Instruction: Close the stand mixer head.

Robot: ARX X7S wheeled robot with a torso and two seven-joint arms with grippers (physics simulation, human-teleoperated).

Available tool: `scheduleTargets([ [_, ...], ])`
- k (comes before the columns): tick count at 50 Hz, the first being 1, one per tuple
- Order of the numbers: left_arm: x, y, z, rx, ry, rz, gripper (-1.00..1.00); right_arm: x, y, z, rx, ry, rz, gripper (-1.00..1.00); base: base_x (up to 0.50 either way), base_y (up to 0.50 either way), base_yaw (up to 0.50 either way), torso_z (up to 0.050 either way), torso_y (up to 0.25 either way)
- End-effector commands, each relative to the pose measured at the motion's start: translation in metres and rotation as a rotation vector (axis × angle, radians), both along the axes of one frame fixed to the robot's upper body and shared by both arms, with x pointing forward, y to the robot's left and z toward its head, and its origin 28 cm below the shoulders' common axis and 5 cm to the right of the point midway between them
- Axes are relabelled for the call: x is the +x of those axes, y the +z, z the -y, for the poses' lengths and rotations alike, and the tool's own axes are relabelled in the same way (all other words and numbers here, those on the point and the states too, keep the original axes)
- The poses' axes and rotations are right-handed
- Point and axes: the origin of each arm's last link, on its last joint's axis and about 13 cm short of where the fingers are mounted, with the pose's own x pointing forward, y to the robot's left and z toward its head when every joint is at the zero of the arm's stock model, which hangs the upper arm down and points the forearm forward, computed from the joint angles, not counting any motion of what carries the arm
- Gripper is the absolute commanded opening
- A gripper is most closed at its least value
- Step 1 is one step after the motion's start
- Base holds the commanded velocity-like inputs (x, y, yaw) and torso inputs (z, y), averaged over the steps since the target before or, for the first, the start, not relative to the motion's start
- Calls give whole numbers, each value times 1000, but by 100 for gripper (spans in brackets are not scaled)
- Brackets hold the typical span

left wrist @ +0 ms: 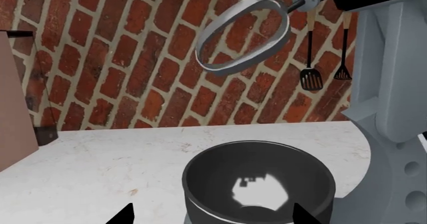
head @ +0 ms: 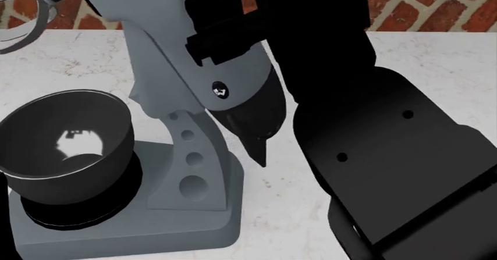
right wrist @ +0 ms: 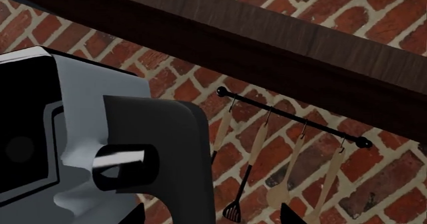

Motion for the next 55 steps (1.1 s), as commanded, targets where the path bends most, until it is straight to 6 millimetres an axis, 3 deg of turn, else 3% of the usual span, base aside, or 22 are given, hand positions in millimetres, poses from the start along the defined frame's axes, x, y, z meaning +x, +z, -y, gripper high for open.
scheduleTargets([
  [1, 0, 1, -1, -1, 3, 0, 100, 21, -19, -17, -111, 72, -176, 100, 0, 3, 3, 0, 0],
  [17, -7, 5, -6, -20, 19, 16, 100, 14, -15, -59, -346, 229, -229, 100, 4, 2, 3, 0, 0],
  [27, -8, 6, -8, -24, 21, 16, 100, 6, -41, -89, -413, 322, -277, 100, 4, 2, 3, 0, 0],
  [34, -5, 4, -5, -28, 7, 12, 100, 0, -52, -99, -453, 347, -287, 100, 2, 2, 3, 0, 0],
  [41, -6, 6, -4, -33, -4, 18, 100, -16, -88, -107, -511, 395, -354, 100, 3, 3, 3, 0, 0],
  [48, -7, 6, -5, -38, -3, 21, 100, -28, -107, -117, -556, 458, -395, 100, 2, 2, 3, 0, 0],
  [55, -8, 5, -6, -37, 0, 21, 100, -29, -105, -124, -593, 504, -413, 100, 0, 0, 0, 0, 0],
])
